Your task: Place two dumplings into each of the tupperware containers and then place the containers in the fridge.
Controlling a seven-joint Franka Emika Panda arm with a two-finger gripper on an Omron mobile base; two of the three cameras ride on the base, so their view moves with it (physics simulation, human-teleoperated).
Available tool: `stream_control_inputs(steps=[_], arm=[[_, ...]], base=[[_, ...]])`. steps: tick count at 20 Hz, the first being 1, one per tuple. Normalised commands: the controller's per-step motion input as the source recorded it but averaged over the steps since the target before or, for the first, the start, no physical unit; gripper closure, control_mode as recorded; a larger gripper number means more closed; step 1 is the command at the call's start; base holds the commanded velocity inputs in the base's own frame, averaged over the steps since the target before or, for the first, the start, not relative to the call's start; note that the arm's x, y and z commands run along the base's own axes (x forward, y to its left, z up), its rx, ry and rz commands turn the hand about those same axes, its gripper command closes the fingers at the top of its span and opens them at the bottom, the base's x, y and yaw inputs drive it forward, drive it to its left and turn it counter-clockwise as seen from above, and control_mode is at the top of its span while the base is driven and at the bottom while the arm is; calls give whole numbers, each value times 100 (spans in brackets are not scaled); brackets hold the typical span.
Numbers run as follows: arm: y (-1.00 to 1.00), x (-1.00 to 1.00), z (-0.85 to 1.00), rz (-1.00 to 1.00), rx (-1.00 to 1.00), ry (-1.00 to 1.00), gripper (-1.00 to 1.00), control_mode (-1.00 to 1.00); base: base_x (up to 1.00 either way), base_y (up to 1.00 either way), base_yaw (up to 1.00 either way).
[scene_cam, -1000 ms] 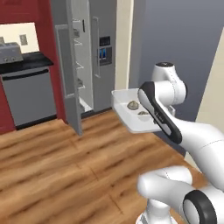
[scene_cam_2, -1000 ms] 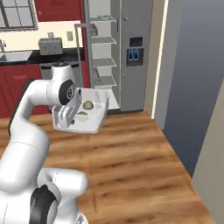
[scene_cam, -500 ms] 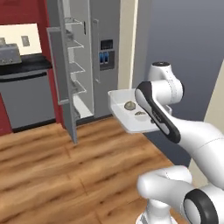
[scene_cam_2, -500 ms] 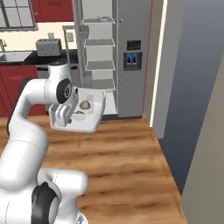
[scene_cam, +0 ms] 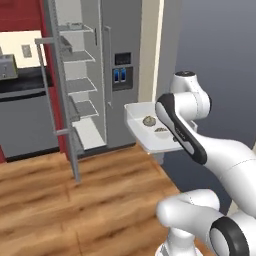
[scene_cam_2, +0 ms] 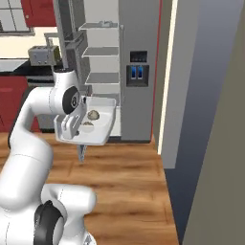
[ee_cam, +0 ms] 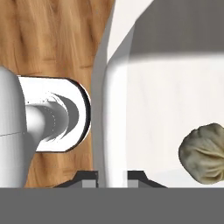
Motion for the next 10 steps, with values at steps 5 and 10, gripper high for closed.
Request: stream_control_inputs(steps=[5,10], arm=[[0,0,0,0,0,0,100,100],[0,0,0,0,0,0,100,100]], base=[[86,-46,23],[78,-26,19]])
